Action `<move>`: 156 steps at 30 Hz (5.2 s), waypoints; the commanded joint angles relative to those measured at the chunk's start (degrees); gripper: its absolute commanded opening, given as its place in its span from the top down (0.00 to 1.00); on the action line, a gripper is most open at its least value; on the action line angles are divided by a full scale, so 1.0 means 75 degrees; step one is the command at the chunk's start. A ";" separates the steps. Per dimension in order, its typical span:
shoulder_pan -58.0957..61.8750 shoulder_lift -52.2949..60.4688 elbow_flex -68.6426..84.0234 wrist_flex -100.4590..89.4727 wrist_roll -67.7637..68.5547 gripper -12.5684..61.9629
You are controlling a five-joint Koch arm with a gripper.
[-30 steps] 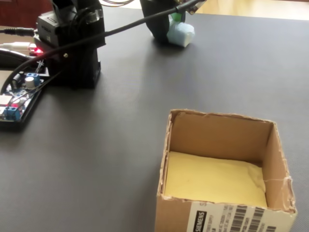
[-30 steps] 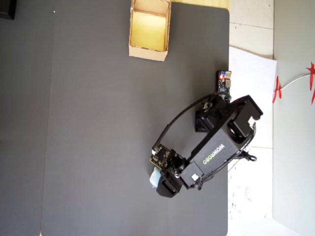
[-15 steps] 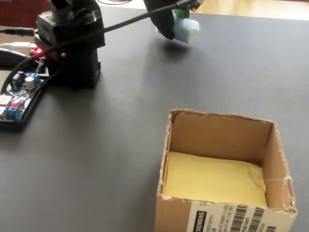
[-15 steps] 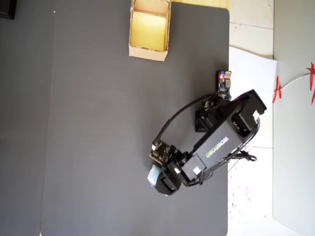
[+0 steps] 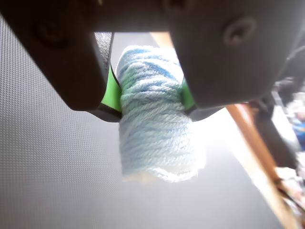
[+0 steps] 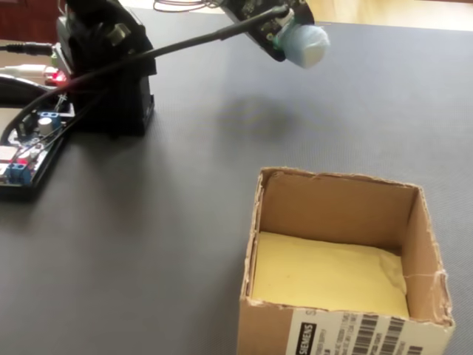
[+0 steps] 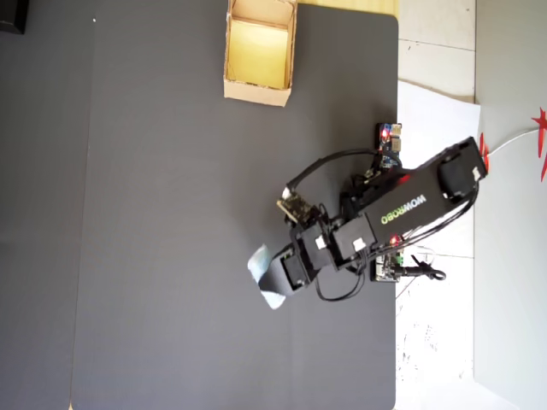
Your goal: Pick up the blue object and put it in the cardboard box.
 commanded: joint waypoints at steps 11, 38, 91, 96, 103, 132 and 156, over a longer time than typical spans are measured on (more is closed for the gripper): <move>0.2273 0.0668 -0.0480 -0.1535 0.0000 0.76; 0.9469 -0.1430 -0.3164 -0.2180 -0.1137 0.76; 0.3598 0.1945 0.0785 -0.1348 0.0000 0.37; 0.3492 0.1945 0.1371 -0.1312 0.0012 0.37; 0.3492 0.1945 0.2367 -0.1312 0.0164 0.37; 0.3609 0.1934 0.4055 -0.1852 0.0188 0.37; 0.3762 0.1934 0.4289 -0.1746 0.0047 0.37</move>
